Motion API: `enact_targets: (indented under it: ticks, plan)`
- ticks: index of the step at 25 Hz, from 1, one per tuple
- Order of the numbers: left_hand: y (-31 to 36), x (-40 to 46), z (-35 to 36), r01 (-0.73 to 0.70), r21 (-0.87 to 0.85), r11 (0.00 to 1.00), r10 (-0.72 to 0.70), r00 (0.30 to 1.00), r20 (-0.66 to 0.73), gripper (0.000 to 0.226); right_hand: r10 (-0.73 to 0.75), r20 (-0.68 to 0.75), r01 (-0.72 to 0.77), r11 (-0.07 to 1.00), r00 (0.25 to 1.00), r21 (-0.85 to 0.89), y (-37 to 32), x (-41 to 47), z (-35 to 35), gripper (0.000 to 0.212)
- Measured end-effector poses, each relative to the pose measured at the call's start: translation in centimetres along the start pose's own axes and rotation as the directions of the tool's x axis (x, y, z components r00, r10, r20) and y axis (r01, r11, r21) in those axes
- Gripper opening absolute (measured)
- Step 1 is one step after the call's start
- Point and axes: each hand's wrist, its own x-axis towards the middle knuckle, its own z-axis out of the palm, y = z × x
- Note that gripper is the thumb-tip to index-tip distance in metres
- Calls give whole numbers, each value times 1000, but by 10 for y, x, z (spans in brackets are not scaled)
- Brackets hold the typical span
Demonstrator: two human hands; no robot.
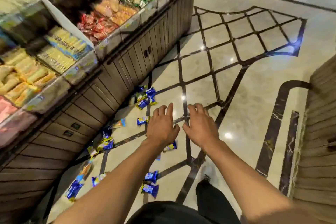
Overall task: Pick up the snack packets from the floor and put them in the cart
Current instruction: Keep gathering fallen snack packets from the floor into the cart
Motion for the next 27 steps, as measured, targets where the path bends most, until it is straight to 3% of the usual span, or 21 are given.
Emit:
enact_targets:
  ticks: [8,13,17,24,27]
  plan:
    - [45,136,-30,206,86,975,-195,974,-118,82,-273,86,283,949,958,-139,79,163,-75,61]
    - [30,227,-29,356,24,934,-349,926,-144,77,-403,122,421,878,907,-228,74,281,-78,58]
    - [14,298,-26,471,-37,881,-473,876,-94,76,-464,237,510,837,854,-198,60,367,-72,57]
    - [-16,380,-54,655,-55,754,-655,744,-131,72,-598,333,658,746,729,-101,33,493,-80,59]
    - [-17,409,-53,738,-77,670,-742,663,-100,79,-678,406,753,657,613,-41,22,548,-70,58]
